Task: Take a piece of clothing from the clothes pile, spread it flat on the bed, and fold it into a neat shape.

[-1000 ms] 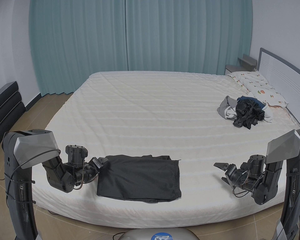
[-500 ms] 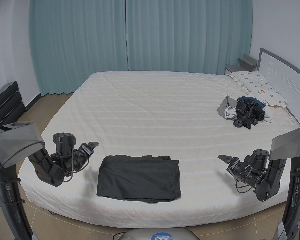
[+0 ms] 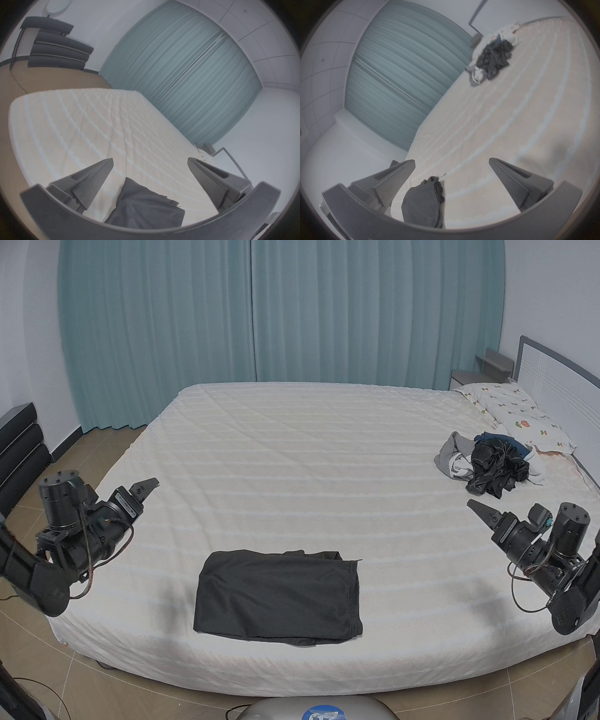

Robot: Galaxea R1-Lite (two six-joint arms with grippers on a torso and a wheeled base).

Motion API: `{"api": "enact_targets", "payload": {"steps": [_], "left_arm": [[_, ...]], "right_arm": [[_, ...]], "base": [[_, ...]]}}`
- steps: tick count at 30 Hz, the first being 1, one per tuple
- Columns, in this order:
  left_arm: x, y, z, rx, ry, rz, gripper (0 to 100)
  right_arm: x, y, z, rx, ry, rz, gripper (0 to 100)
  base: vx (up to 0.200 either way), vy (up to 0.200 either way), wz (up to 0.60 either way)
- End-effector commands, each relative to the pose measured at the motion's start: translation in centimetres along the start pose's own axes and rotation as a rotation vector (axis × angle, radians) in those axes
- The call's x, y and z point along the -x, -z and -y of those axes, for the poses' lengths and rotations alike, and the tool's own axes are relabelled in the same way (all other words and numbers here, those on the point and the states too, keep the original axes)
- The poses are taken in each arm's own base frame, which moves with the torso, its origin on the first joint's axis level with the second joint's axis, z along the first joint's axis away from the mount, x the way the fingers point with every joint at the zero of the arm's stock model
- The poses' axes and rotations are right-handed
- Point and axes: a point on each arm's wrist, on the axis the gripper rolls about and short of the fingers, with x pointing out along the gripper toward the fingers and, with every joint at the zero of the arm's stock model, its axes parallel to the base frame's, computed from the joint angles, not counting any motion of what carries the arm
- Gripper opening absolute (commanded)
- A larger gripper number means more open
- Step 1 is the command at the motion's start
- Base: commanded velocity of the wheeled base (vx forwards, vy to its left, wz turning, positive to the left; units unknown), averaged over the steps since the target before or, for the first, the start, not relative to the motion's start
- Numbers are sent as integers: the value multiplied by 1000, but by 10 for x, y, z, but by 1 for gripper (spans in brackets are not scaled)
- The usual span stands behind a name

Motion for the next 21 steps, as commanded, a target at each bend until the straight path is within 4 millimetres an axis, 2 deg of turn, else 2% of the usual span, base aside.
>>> {"api": "enact_targets", "payload": {"steps": [1,2,3,6,7,9,10,11,12,13,15,16,21], "left_arm": [[104,-20,16,-158,61,195,100],[106,-20,16,-162,60,200,100],[125,-19,14,-211,35,246,100],[153,-16,11,-275,9,286,100],[157,-16,11,-284,9,294,100],[182,-14,8,-312,-1,326,100],[182,-14,8,-312,-1,326,100],[197,-10,5,-330,-21,332,100],[197,-10,5,-330,-21,332,100],[218,-4,-1,-358,-54,329,100],[226,-1,-4,-379,-68,327,100],[239,4,-8,-418,-85,333,100],[270,19,-23,-526,-160,376,100]], "right_arm": [[100,-39,-53,112,-113,86,100],[102,-40,-54,114,-115,85,100],[127,-40,-62,152,-131,69,100],[160,-34,-66,237,-138,25,100],[165,-33,-66,253,-140,20,100],[193,-22,-64,332,-126,-10,100],[193,-22,-64,332,-126,-10,100],[210,-15,-63,377,-117,-15,100],[210,-15,-63,377,-117,-15,100],[231,-8,-61,418,-106,-4,100],[239,-5,-61,427,-109,6,100],[252,0,-60,435,-123,22,100],[279,19,-52,508,-149,43,100]], "base": [[0,0,0],[0,0,0],[0,0,0],[0,0,0],[0,0,0],[0,0,0],[0,0,0],[0,0,0],[0,0,0],[0,0,0],[0,0,0],[0,0,0],[0,0,0]]}}
